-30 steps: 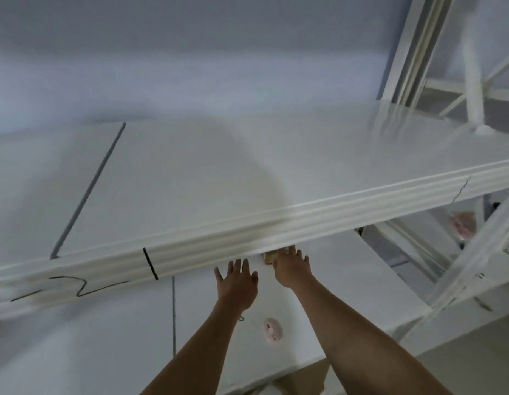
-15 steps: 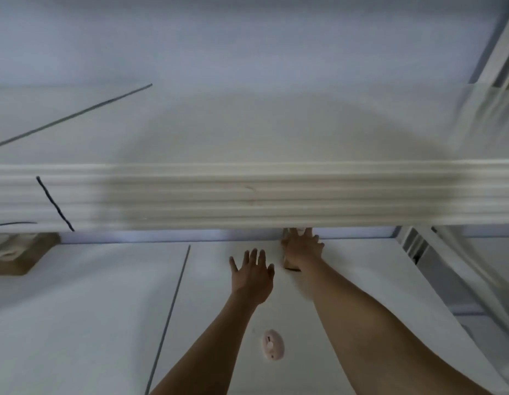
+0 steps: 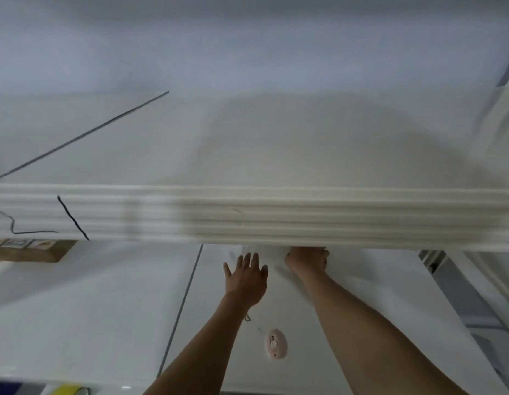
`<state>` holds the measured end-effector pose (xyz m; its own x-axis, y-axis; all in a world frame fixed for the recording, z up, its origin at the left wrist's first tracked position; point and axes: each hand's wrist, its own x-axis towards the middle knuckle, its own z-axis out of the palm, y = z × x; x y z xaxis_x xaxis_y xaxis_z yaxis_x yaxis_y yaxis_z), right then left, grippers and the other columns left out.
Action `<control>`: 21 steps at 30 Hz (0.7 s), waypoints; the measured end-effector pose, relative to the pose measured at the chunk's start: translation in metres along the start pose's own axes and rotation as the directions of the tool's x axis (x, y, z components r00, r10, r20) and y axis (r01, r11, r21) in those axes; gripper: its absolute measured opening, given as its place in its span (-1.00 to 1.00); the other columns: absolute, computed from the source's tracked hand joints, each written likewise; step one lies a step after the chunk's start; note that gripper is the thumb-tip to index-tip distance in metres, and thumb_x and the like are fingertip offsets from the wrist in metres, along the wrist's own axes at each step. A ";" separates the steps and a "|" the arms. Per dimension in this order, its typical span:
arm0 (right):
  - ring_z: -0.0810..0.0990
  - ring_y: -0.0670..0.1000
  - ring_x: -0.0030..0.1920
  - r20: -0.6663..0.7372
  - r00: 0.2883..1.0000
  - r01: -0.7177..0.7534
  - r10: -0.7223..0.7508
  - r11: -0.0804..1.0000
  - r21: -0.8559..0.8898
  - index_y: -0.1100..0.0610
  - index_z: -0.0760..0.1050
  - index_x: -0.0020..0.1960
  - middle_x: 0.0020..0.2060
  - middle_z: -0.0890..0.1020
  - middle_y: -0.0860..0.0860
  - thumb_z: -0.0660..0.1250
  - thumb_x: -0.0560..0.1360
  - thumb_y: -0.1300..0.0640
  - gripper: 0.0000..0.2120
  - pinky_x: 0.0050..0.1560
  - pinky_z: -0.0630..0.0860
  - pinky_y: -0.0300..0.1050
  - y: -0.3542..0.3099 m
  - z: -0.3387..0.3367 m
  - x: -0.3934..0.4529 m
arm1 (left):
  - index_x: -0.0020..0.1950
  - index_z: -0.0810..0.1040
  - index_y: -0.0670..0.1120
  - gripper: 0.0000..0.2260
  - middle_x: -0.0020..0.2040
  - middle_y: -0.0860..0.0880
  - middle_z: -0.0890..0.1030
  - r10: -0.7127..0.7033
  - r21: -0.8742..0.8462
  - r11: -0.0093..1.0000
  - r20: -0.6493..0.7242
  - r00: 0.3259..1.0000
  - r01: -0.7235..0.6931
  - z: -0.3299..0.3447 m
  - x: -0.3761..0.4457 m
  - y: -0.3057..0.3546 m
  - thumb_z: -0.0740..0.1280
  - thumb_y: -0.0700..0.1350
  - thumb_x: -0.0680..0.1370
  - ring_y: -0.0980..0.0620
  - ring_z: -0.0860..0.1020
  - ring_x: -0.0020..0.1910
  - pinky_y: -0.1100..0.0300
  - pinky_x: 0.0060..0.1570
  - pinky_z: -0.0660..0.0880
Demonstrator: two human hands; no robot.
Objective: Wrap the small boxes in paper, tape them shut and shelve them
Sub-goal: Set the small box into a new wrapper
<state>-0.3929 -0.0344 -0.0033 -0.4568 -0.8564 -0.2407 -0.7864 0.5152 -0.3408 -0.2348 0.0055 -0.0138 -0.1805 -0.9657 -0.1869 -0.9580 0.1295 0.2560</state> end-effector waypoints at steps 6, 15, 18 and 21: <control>0.29 -0.12 -0.36 0.260 0.951 0.156 -0.168 0.986 0.066 -0.05 0.20 -0.27 -0.37 0.28 -0.16 0.12 0.63 -0.02 -0.70 -0.23 0.25 -0.18 -0.003 -0.021 -0.043 | 0.65 -0.05 -0.06 -0.47 0.65 -0.05 0.01 -0.022 -0.043 0.999 0.089 0.996 0.026 -0.010 -0.026 0.005 -0.11 0.11 0.71 -0.04 -0.06 0.63 -0.23 0.55 -0.13; 0.64 0.09 -0.15 0.264 0.939 -0.107 -0.222 0.539 0.835 0.04 0.43 0.13 -0.06 0.63 0.13 0.31 0.51 0.02 -0.78 -0.11 0.55 -0.02 -0.006 -0.018 -0.104 | 0.64 0.03 -0.06 -0.49 0.63 -0.07 0.12 -0.135 -0.227 0.963 0.068 0.988 0.147 -0.029 -0.063 -0.022 -0.07 0.09 0.72 -0.07 0.06 0.61 -0.25 0.54 -0.02; 0.65 0.10 -0.14 0.335 0.905 -0.214 -0.261 0.403 0.890 -0.02 0.35 0.32 -0.01 0.66 0.14 0.26 0.55 0.13 -0.65 -0.14 0.57 -0.05 -0.006 -0.002 -0.121 | 0.61 0.12 -0.13 -0.50 0.57 -0.17 0.27 -0.198 -0.382 0.899 0.086 0.976 0.216 -0.033 -0.071 -0.037 -0.05 0.07 0.72 -0.15 0.25 0.54 -0.14 0.50 0.18; 0.63 0.13 -0.08 0.368 0.888 -0.282 -0.276 0.306 0.909 0.14 0.44 0.31 0.00 0.65 0.16 0.22 0.54 0.15 -0.66 -0.07 0.55 -0.02 -0.010 0.015 -0.143 | 0.54 0.26 -0.21 -0.56 0.48 -0.26 0.39 -0.184 -0.445 0.869 0.109 0.977 0.214 -0.038 -0.088 -0.050 -0.07 -0.01 0.74 -0.24 0.37 0.45 0.00 0.39 0.29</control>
<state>-0.3142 0.0833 0.0208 -0.0351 -0.8903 -0.4539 0.2667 0.4294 -0.8628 -0.1630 0.0754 0.0255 -0.0240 -0.9426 -0.3330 -0.7722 -0.1941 0.6051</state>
